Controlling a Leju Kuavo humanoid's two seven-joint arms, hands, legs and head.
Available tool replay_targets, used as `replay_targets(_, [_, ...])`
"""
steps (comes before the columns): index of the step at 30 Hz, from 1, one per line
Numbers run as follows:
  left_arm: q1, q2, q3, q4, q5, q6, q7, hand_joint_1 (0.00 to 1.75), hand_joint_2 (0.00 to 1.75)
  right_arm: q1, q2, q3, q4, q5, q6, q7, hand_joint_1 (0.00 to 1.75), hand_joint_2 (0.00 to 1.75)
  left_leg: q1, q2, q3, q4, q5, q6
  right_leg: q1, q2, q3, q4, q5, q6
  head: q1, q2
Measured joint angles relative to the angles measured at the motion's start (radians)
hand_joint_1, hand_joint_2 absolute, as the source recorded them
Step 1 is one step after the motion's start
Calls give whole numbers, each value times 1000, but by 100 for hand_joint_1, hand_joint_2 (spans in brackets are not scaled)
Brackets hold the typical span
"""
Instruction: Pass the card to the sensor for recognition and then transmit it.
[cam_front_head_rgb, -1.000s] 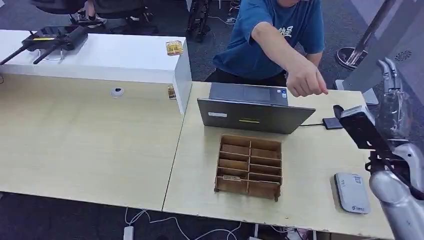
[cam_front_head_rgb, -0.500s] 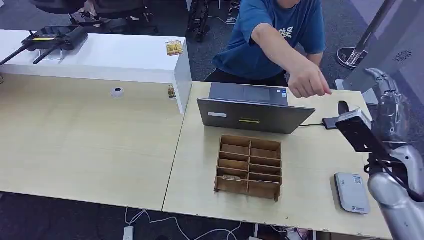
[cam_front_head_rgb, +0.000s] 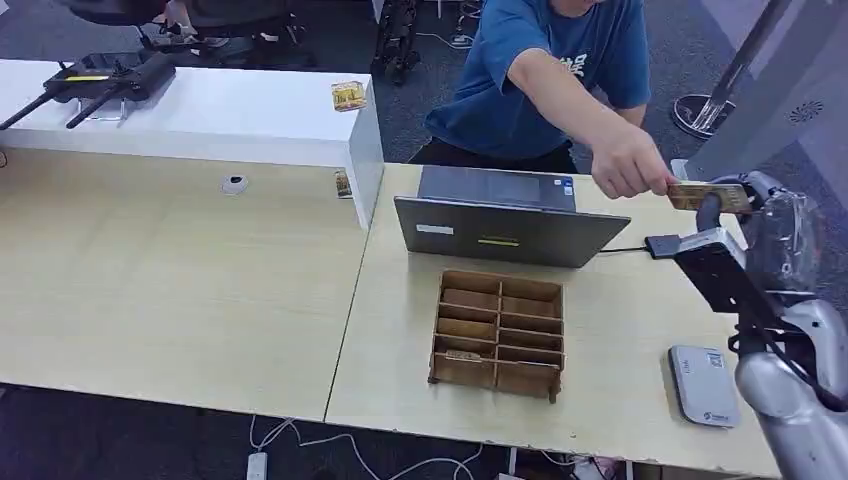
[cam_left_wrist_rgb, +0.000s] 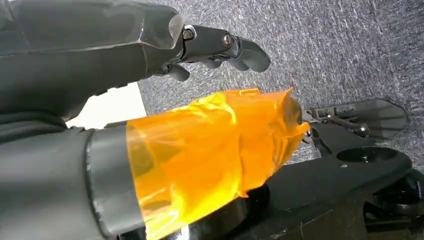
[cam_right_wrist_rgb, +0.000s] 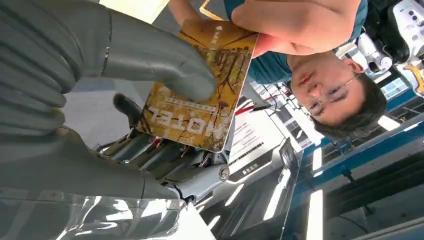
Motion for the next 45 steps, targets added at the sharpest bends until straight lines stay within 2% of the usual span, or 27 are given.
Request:
replay_targets(13, [0, 0, 1, 0, -2, 0, -3, 0, 0, 5, 2, -6, -3, -12, -3, -2, 175, 175, 0, 0, 0, 0, 0, 0, 0, 0, 0, 0, 0, 0, 0, 0])
replay_targets(14, [0, 0, 1, 0, -2, 0, -6, 0, 0, 6, 6, -10, -3, -48, 0, 2, 175, 175, 0, 0, 0, 0, 0, 0, 0, 0, 0, 0, 0, 0, 0, 0])
replay_targets(15, [0, 0, 4, 0, 9, 3, -9, 0, 0, 7, 20, -34, 5, -235, 53, 12, 175, 175, 0, 0, 0, 0, 0, 0, 0, 0, 0, 0, 0, 0, 0, 0])
replay_targets(16, [0, 0, 6, 0, 10, 3, -9, 0, 0, 7, 23, -44, 10, -303, 72, 15, 175, 175, 0, 0, 0, 0, 0, 0, 0, 0, 0, 0, 0, 0, 0, 0])
replay_targets(19, [0, 0, 11, 0, 11, 3, -11, 0, 0, 6, 22, -64, 27, -412, 81, 19, 175, 175, 0, 0, 0, 0, 0, 0, 0, 0, 0, 0, 0, 0, 0, 0])
replay_targets(24, [1, 0, 26, 0, 15, 3, -12, 0, 0, 8, -7, -105, 56, -518, 106, 27, 175, 175, 0, 0, 0, 0, 0, 0, 0, 0, 0, 0, 0, 0, 0, 0])
replay_targets(31, [0, 0, 27, 0, 16, 3, -15, 0, 0, 20, -32, -127, 76, -537, 104, 31, 175, 175, 0, -1, 0, 0, 0, 0, 0, -1, -1, 0, 0, 0, 0, 0])
replay_targets(35, [0, -1, 36, 0, 22, 4, -17, 0, 0, 80, -73, -171, 84, -575, 96, 25, 175, 175, 0, -2, -1, 0, 0, 0, 0, -2, 0, -1, 0, 0, 0, 0])
replay_targets(45, [1, -2, 63, 0, 34, 15, -21, 0, 0, 300, -153, -365, 88, -609, 119, -2, 175, 175, 0, -3, -2, 1, -1, 2, 0, -3, -1, -2, 0, 1, 0, 0])
